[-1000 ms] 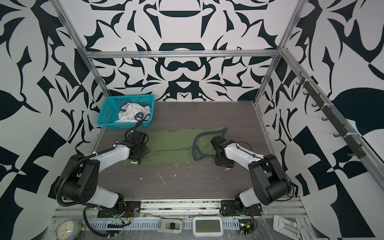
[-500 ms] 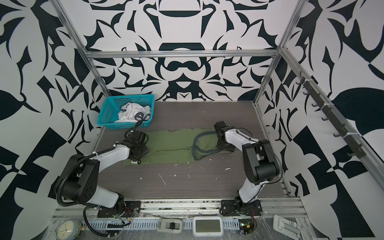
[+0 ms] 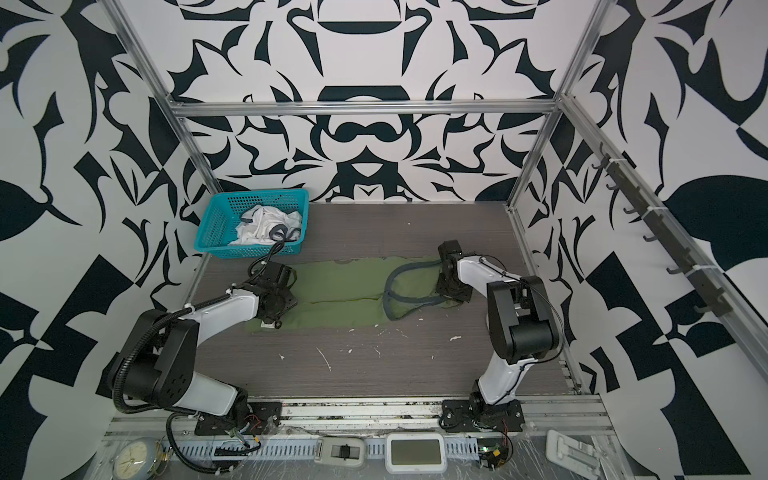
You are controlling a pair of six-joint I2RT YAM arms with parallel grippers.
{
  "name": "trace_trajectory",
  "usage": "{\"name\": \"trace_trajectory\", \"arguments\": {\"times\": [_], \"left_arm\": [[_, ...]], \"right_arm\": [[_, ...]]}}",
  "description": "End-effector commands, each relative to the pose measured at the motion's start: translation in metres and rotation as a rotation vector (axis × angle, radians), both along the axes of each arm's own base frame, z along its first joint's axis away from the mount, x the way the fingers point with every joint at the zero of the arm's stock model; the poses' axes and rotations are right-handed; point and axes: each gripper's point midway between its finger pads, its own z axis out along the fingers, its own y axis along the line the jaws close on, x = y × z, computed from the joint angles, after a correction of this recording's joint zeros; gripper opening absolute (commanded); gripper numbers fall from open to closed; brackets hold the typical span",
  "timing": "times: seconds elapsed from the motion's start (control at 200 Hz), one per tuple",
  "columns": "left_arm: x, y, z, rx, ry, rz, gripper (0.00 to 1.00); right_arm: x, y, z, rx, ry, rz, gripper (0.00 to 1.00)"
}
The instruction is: Fold and stack the tank tops
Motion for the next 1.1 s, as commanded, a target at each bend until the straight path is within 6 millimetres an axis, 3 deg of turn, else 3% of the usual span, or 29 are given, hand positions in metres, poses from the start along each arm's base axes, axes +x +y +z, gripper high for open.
{"name": "trace_trajectory", "arguments": {"times": [0.0, 0.185, 0.395, 0.54, 0.63, 0.745, 0.915, 1.025, 1.095], "left_arm": [[-0.035, 0.02, -0.019, 0.062, 0.131, 0.047, 0.53], [-0.037, 0.026, -0.018, 0.086, 0.134, 0.078, 0.54], [-0.037, 0.025, -0.018, 0.073, 0.132, 0.081, 0.54], [-0.03, 0.012, -0.014, 0.037, 0.13, 0.02, 0.56], [-0.026, 0.009, -0.004, 0.02, 0.108, 0.005, 0.59], [-0.019, 0.002, 0.017, -0.01, 0.062, -0.024, 0.67], [-0.011, -0.006, 0.049, -0.024, 0.013, -0.088, 0.73], [-0.008, -0.016, 0.062, -0.014, -0.006, -0.146, 0.75], [-0.007, -0.021, 0.066, 0.008, -0.003, -0.176, 0.75]], "right_arm": [[0.0, -0.023, 0.025, -0.103, -0.061, -0.034, 0.16], [0.002, -0.042, 0.036, -0.105, -0.095, -0.092, 0.08], [0.003, -0.046, 0.03, -0.124, -0.06, -0.102, 0.08], [0.0, -0.041, 0.016, -0.099, -0.025, -0.096, 0.21], [0.0, -0.043, 0.019, -0.115, -0.015, -0.098, 0.34], [-0.001, -0.047, 0.037, -0.132, -0.059, -0.1, 0.54], [-0.009, -0.044, 0.069, -0.114, -0.132, -0.077, 0.63], [-0.012, -0.028, 0.086, -0.08, -0.179, -0.035, 0.66], [-0.011, 0.004, 0.093, 0.015, -0.217, 0.042, 0.66]]}}
